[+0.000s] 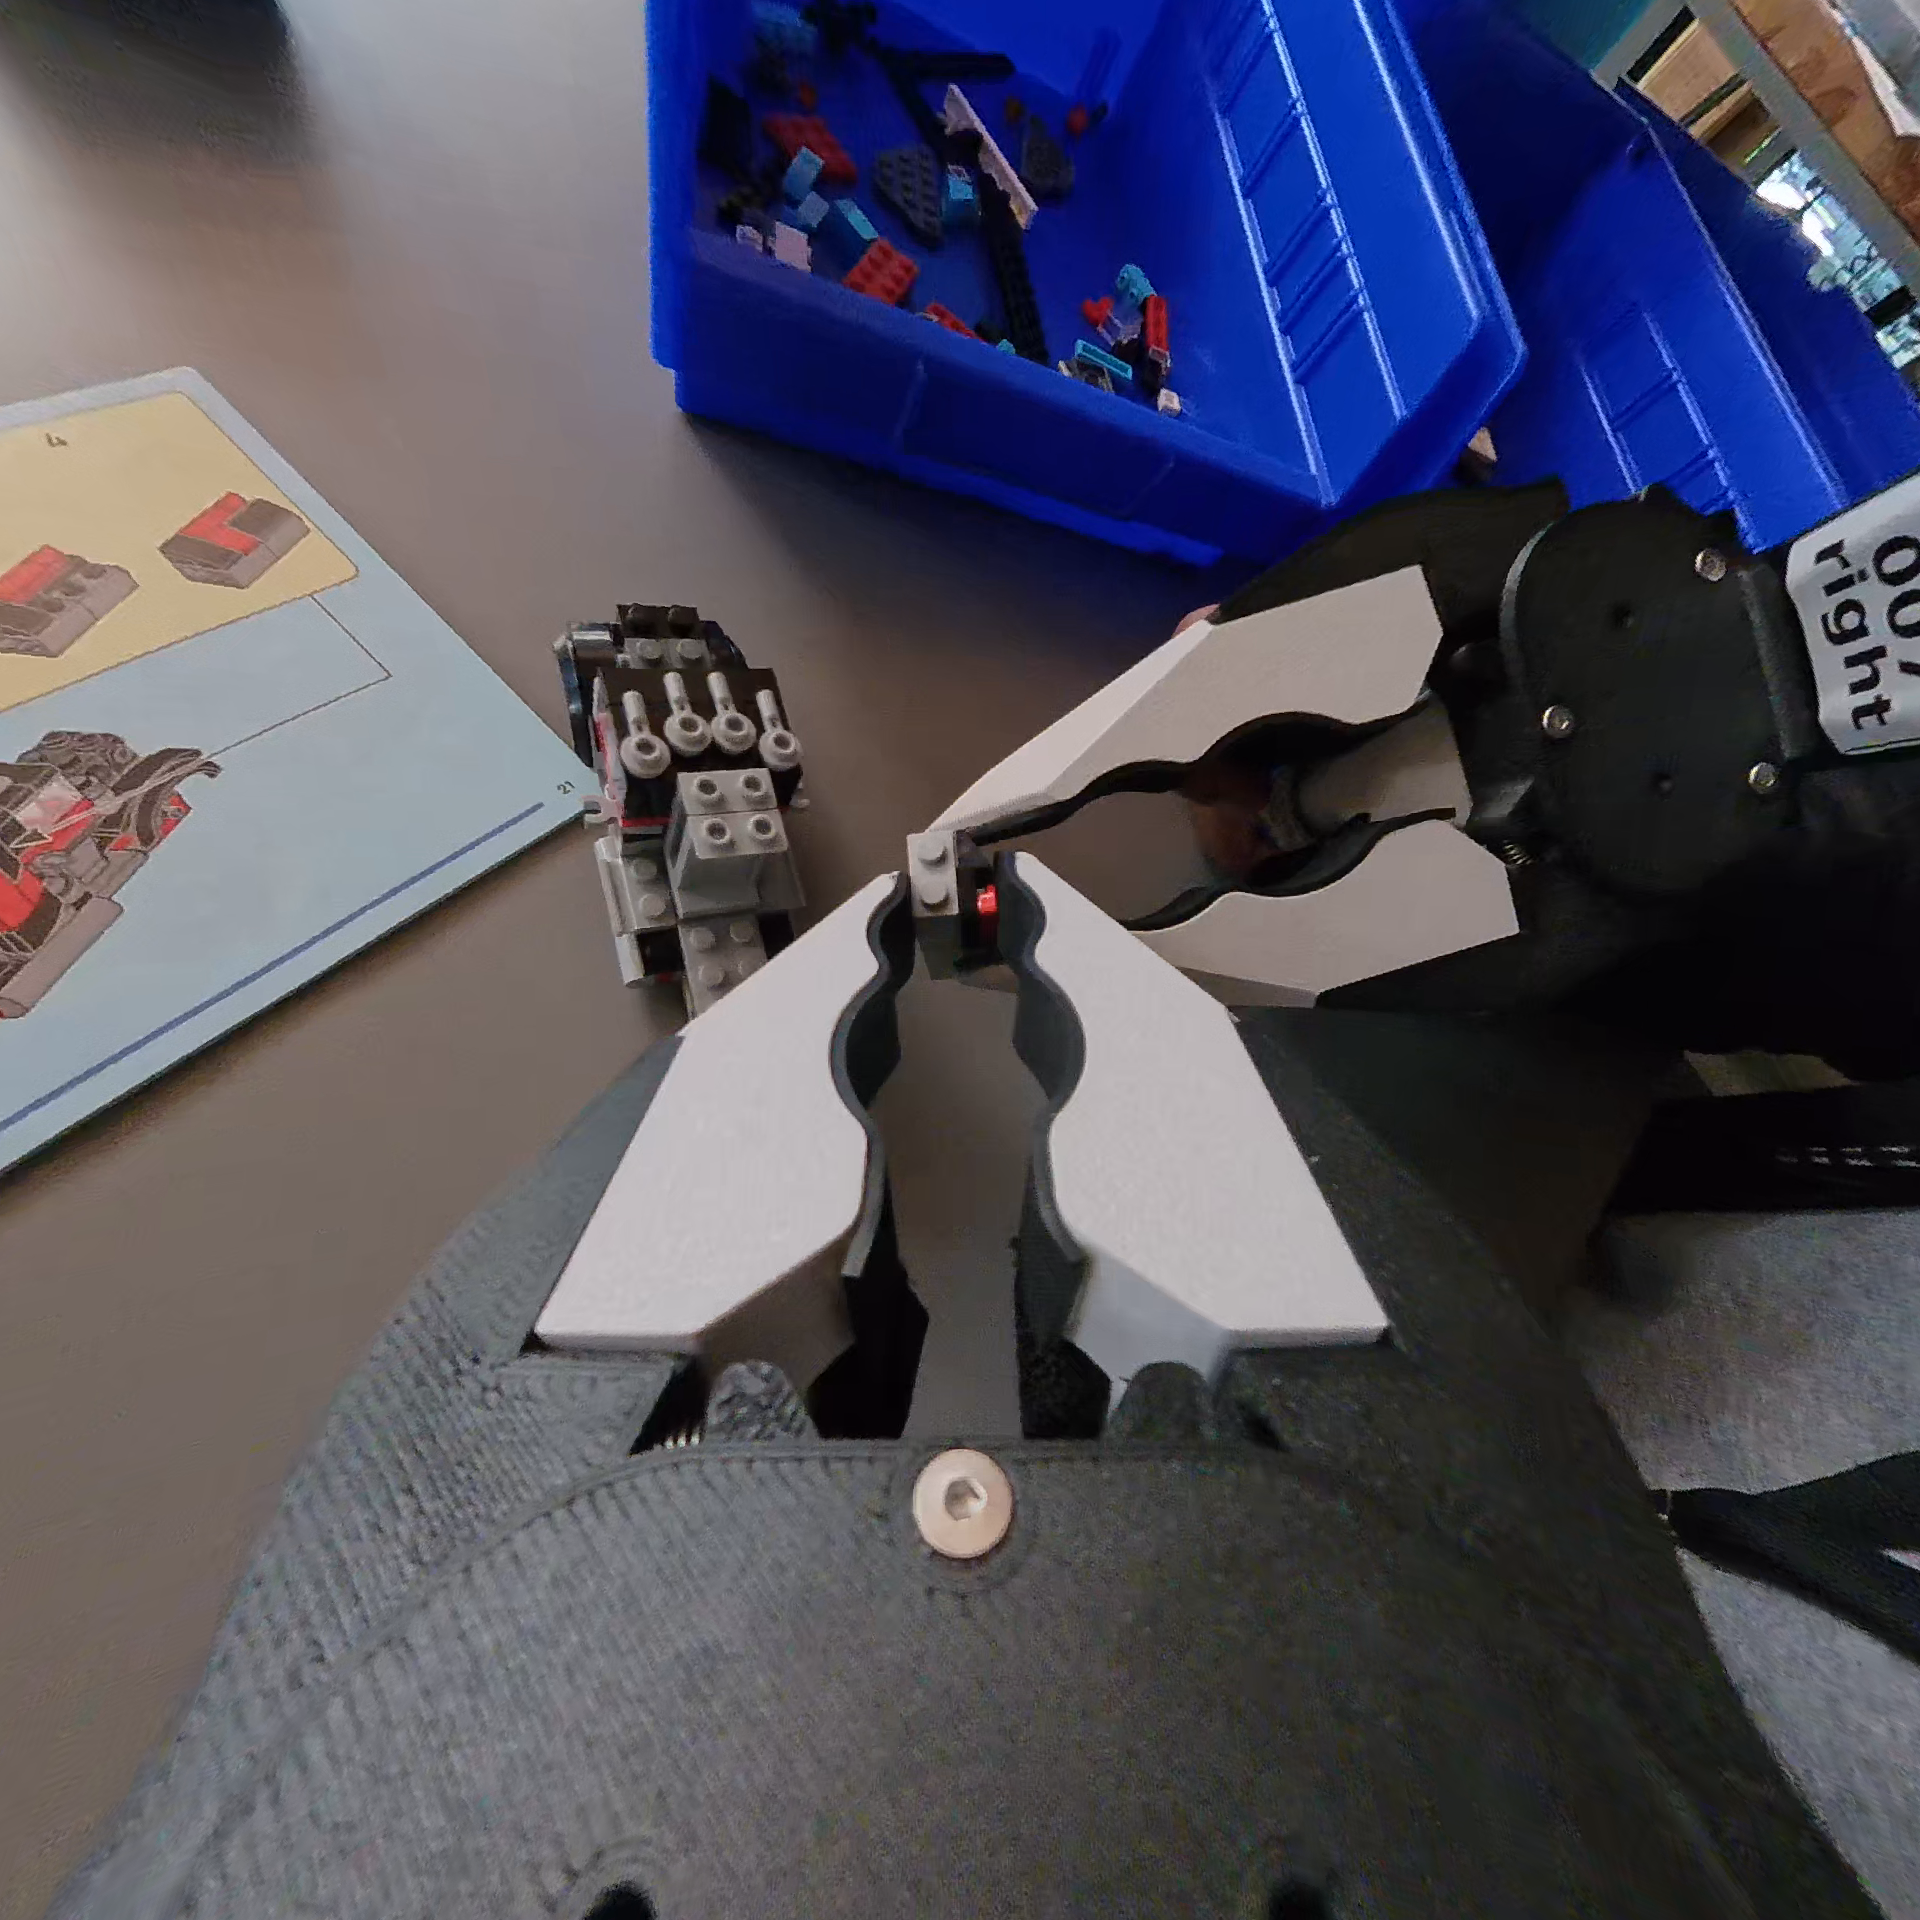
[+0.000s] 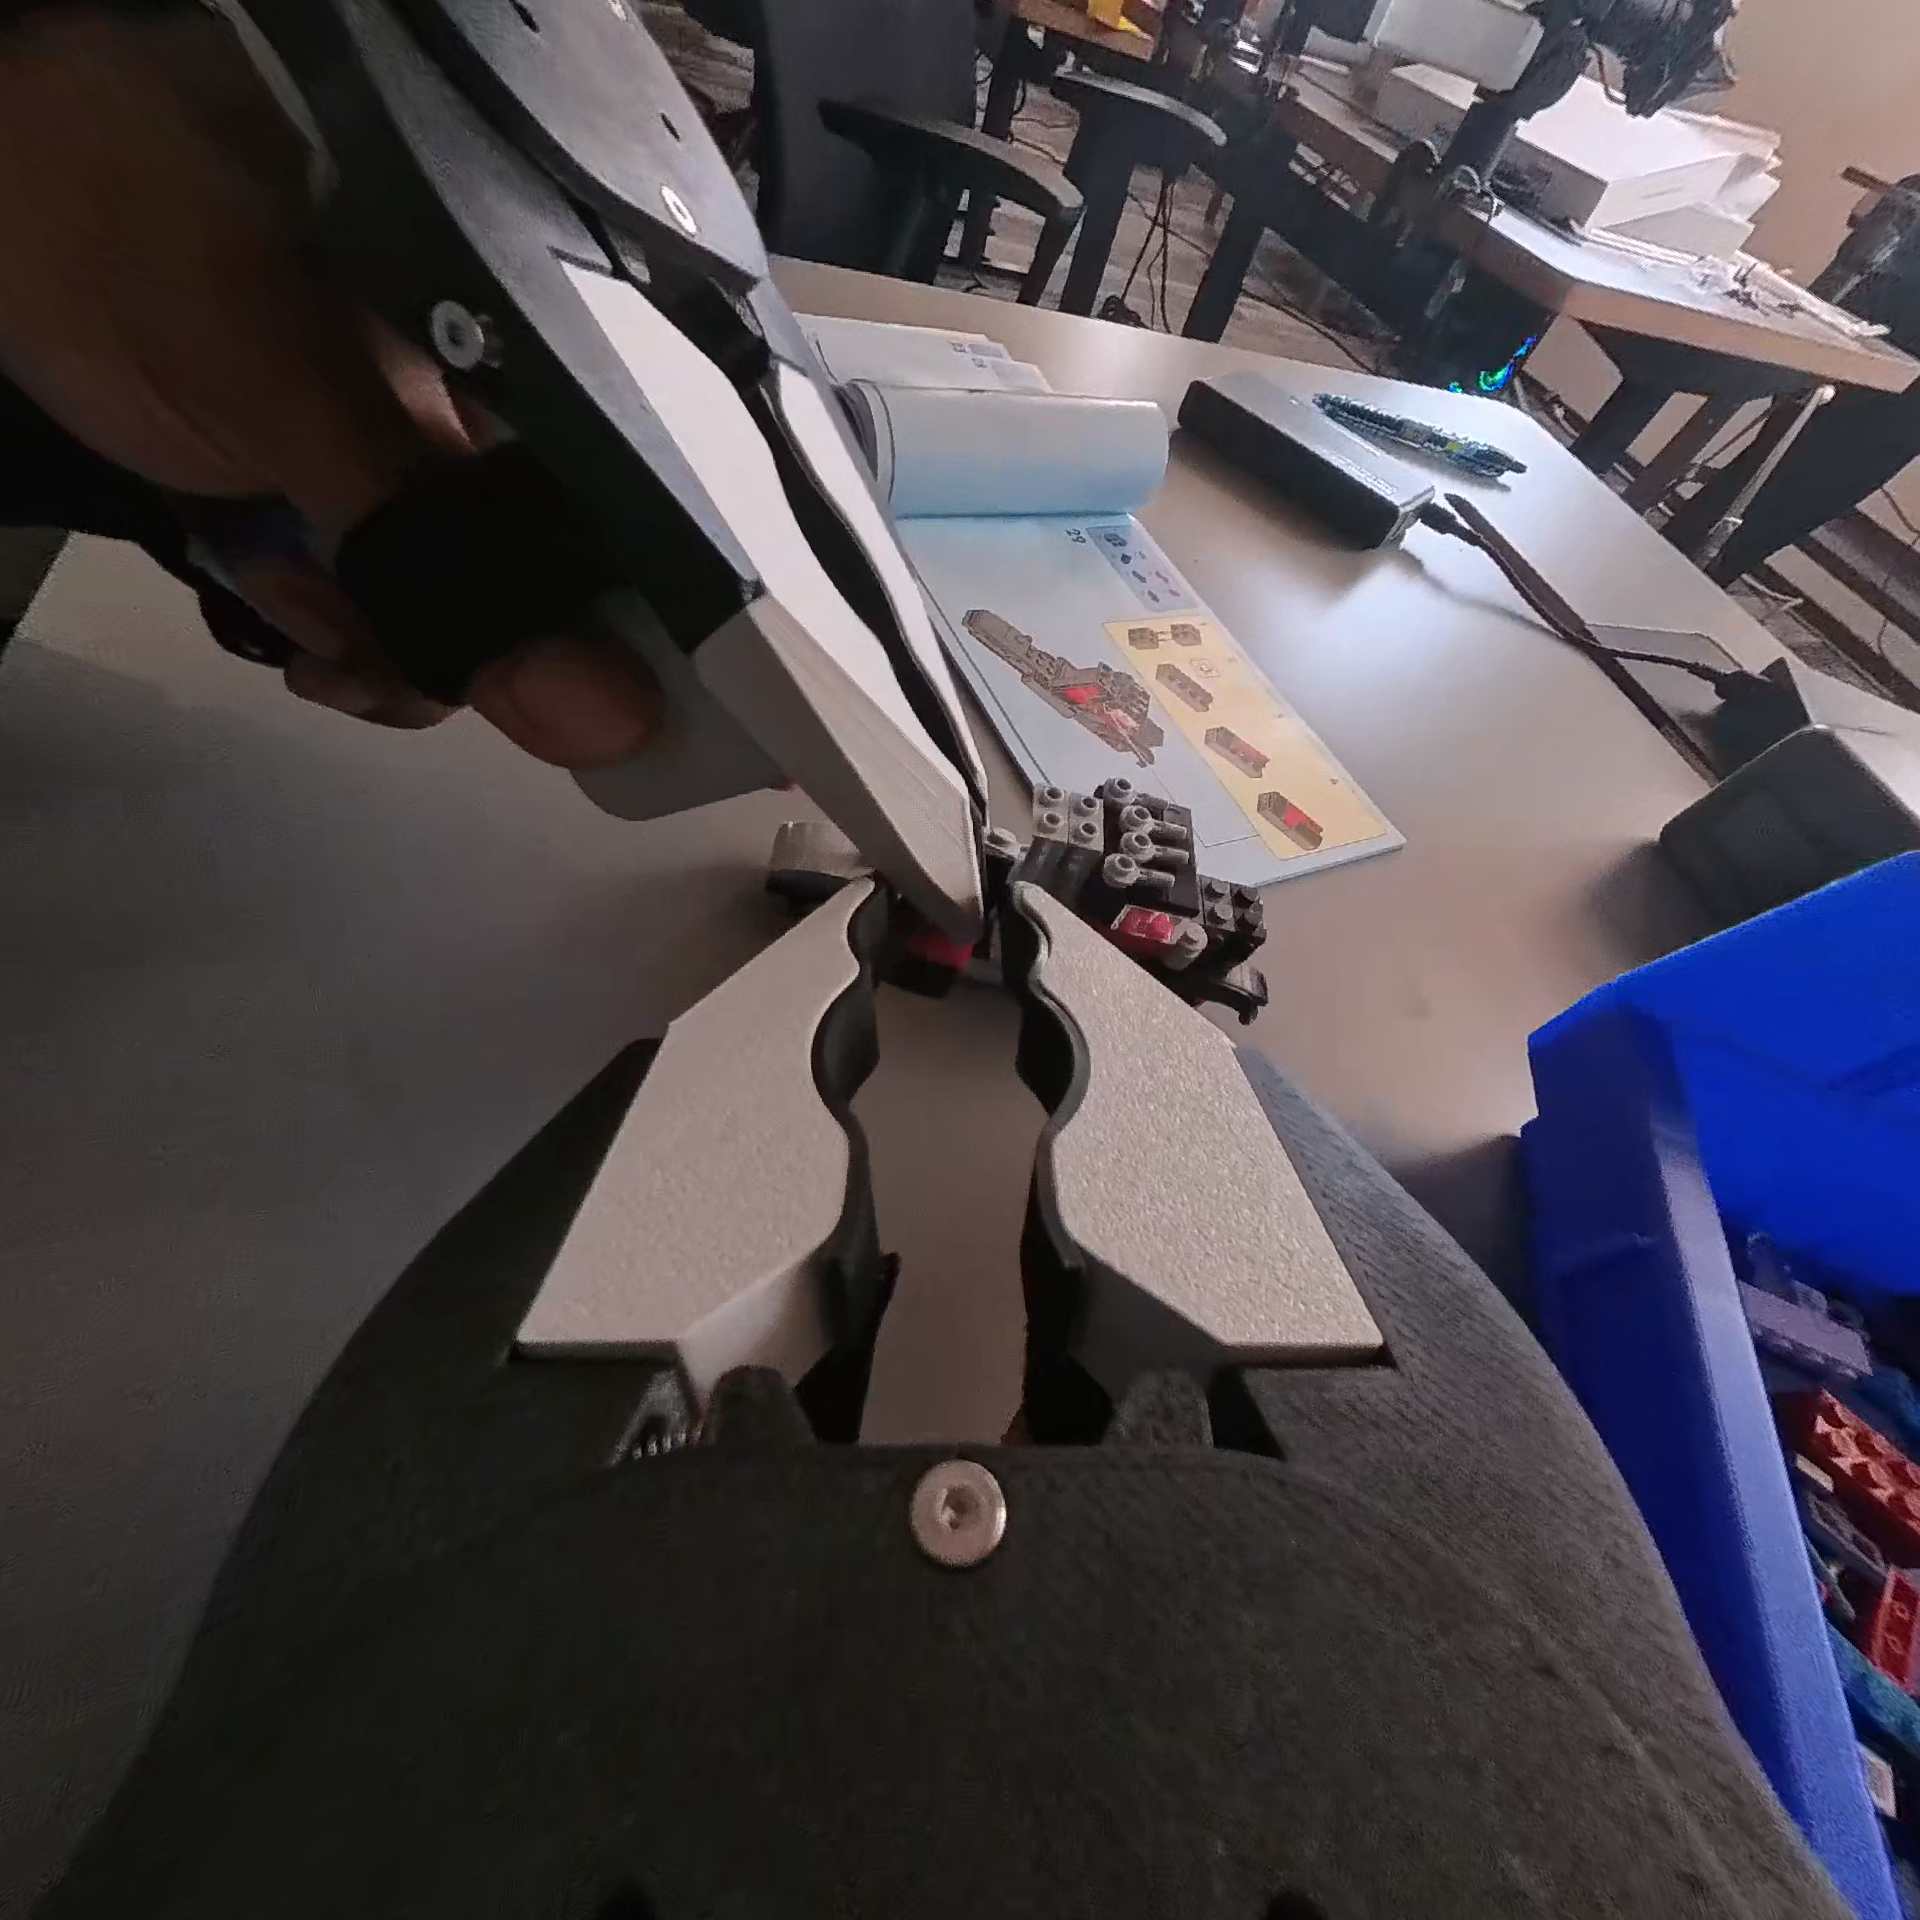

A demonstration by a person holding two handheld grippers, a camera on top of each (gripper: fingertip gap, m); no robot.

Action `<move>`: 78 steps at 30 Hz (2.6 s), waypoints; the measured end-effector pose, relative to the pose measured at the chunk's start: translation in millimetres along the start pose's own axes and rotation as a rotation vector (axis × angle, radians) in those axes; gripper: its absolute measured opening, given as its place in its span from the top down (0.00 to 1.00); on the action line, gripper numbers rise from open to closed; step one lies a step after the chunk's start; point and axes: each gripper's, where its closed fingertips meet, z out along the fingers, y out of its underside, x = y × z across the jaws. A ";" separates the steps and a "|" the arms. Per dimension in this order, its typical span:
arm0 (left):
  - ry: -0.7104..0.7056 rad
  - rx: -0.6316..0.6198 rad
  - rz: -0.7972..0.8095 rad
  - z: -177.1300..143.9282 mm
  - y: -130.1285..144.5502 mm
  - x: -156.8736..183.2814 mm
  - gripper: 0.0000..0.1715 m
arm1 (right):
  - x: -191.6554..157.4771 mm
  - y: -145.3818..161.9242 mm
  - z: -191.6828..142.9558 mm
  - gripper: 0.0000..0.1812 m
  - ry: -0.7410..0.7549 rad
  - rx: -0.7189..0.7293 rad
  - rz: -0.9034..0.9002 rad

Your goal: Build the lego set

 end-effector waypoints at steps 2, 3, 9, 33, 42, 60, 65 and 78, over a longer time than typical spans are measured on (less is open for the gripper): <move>0.007 0.009 -0.019 -1.1 -0.3 -1.7 0.90 | 0.3 -0.3 2.0 0.89 0.001 -0.002 -0.007; 0.013 0.015 -0.030 -1.9 -0.5 -2.2 0.90 | 0.5 -0.5 2.9 0.89 0.001 -0.003 -0.010; 0.120 0.075 -0.172 -8.2 -5.5 -1.4 0.85 | 5.3 -0.3 5.3 0.90 0.002 -0.002 -0.004; -0.289 -0.113 0.137 7.9 27.5 -54.4 0.80 | 24.4 -0.2 10.9 0.90 0.065 0.003 -0.008; -0.143 -0.049 -0.036 8.5 23.9 -47.2 0.81 | 26.8 -7.7 10.8 0.90 0.080 0.046 0.000; -0.015 -0.028 -0.153 5.3 21.9 -40.5 0.81 | 26.1 -2.5 18.4 0.90 0.084 0.000 -0.020; 0.004 -0.029 -0.168 5.3 21.7 -39.7 0.81 | 26.6 -1.6 18.2 0.89 0.088 -0.004 -0.018; 0.053 -0.044 -0.194 5.9 21.6 -37.6 0.81 | 27.5 -0.7 13.0 0.83 0.083 0.013 -0.043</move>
